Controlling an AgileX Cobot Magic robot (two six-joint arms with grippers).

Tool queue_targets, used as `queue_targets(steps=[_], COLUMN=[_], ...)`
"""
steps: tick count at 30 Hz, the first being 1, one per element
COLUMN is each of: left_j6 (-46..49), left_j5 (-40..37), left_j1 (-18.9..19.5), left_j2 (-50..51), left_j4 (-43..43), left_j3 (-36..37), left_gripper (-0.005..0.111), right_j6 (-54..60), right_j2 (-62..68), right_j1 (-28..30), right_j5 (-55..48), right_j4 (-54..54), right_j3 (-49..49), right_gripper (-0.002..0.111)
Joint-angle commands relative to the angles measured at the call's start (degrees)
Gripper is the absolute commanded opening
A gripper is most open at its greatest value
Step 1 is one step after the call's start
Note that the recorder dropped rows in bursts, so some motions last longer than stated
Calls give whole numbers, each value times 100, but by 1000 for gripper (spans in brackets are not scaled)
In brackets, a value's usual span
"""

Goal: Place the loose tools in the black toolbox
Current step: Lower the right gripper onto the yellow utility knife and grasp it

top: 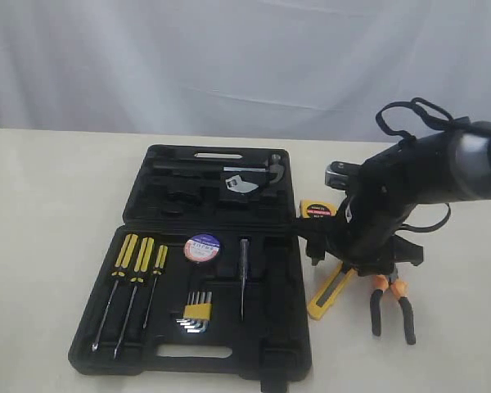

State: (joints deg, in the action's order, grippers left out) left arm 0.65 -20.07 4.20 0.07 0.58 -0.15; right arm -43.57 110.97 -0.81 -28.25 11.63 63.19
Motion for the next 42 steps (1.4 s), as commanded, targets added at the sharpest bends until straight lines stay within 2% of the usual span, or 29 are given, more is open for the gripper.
queue_targets(steps=[1, 23, 26, 31, 35, 37, 42], left_j6=[-24, -24, -24, -24, -24, -24, -24], left_j5=[45, 45, 45, 45, 45, 45, 45], left_j1=[-27, -27, -27, -27, -27, -27, -27], left_j2=[-7, -7, -7, -7, -7, -7, -7], left_j4=[-58, -58, -58, -58, -58, -58, -58], left_j3=[15, 15, 15, 15, 15, 15, 15], left_gripper=[0, 0, 0, 0, 0, 0, 0], right_j6=[-52, -157, -157, -167, -167, -89, 95], right_j2=[12, 406, 406, 406, 406, 406, 313], right_j1=[-1, -1, -1, -1, -1, -1, -1], right_j5=[43, 129, 119, 106, 107, 82, 61], right_j4=[90, 135, 135, 135, 135, 135, 135], right_j3=[-11, -140, -140, -140, -140, -140, -140], right_gripper=[64, 64, 54, 22, 6, 0, 0])
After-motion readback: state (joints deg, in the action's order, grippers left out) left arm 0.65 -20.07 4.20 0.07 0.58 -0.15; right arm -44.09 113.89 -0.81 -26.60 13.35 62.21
